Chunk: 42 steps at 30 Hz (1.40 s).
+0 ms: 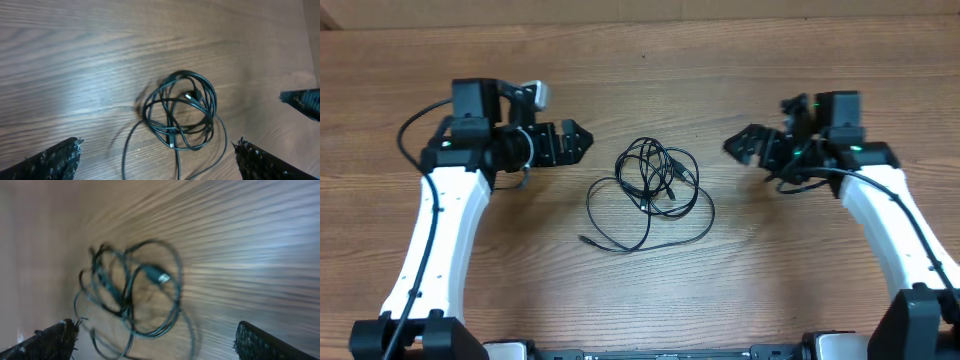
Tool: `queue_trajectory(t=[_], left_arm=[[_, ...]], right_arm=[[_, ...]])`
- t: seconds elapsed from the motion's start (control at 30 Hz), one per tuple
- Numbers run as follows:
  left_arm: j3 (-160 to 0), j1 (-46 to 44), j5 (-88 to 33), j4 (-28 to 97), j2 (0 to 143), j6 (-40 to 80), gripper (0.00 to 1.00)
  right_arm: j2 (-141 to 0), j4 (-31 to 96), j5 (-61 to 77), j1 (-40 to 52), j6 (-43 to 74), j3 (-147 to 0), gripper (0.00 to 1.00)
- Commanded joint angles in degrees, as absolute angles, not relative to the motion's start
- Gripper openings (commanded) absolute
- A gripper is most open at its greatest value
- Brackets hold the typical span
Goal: Untangle cables
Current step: 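Lower the right gripper onto the black cable bundle and grasp it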
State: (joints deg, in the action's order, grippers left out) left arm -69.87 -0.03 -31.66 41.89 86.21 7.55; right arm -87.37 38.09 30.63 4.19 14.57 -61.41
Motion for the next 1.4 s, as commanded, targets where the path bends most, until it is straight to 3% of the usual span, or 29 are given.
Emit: queue_trajectory(t=[0.0, 0.33, 0.6, 0.8, 1.07, 1.37], left_arm=[[-69.80, -2.22, -28.80, 41.21, 87.24, 7.77, 1.00], [-69.80, -2.59, -21.85, 41.78, 87.24, 11.73, 1.00], [-69.80, -2.66, -21.82, 41.78, 87.26, 12.49, 1.00], [-69.80, -2.79, -18.41, 41.82, 87.26, 12.93, 1.00], [-69.80, -2.79, -15.84, 41.80, 87.33, 13.37, 1.00], [-69.80, -2.76, -14.39, 42.06, 87.33, 13.34, 1.00]], right_arm=[[-87.24, 37.58, 31.75, 8.99, 8.93, -62.65, 1.00], [-91.37, 39.35, 29.36, 12.82, 4.45, -62.65, 1.00], [-92.92, 41.60, 23.44, 12.91, 27.97, -62.65, 0.96], [-93.38, 42.39, 30.85, 13.04, 46.92, -62.65, 0.92], [-95.53, 39.00, 32.42, 16.14, 55.94, -62.65, 0.89], [-103.94, 36.03, 35.90, 19.00, 57.47, -62.65, 0.89]])
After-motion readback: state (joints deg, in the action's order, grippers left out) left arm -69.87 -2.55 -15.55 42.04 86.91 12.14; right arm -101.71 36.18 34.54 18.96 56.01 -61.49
